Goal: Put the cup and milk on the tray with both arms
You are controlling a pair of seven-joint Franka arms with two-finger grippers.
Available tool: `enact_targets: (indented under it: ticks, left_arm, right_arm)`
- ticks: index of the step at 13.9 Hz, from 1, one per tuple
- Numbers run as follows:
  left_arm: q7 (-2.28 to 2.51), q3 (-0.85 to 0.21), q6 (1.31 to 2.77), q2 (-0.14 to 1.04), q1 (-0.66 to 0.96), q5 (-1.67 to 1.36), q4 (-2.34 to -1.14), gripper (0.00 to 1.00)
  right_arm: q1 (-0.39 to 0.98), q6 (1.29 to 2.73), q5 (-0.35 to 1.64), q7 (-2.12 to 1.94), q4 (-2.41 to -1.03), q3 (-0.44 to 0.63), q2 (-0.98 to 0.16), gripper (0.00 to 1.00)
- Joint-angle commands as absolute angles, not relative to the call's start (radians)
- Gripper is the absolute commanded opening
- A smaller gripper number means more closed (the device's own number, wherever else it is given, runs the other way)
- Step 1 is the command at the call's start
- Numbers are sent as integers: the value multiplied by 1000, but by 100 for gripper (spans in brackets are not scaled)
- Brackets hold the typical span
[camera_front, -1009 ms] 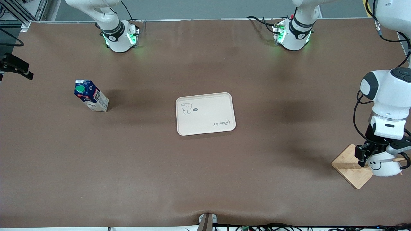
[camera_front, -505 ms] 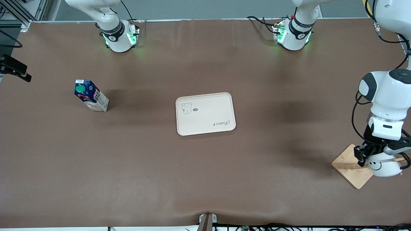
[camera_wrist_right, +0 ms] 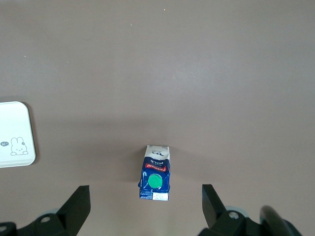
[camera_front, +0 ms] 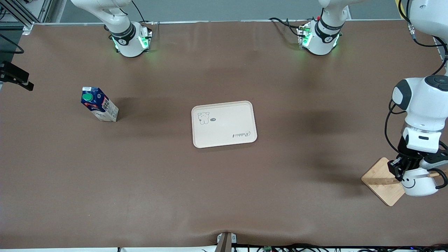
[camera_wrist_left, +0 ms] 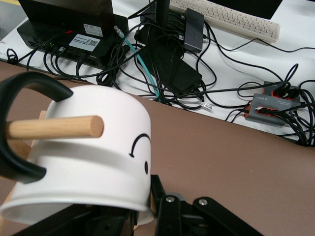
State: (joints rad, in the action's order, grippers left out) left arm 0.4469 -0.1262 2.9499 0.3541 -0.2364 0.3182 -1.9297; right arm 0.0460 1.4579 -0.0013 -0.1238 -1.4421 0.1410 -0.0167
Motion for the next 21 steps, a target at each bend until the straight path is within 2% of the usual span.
enact_targets:
  ticks: [1, 7, 17, 21]
  left_arm:
    - [457, -130, 2958, 354, -236, 365, -1930, 0]
    - [448, -137, 2941, 313, -236, 420, -1934, 0]
    - [449, -235, 2622, 190, -236, 431, -1916, 0]
    - [456, -320, 2452, 152, -238, 430, -1885, 0]
  right_arm:
    - [32, 1444, -5, -118, -1427, 133, -46, 100]
    - [38, 1401, -2, -120, -1427, 132, -46, 100]
    - [22, 1401, -18, -109, -1433, 135, -117, 100]
    - [-26, 1414, -18, -121, -1427, 135, -173, 100]
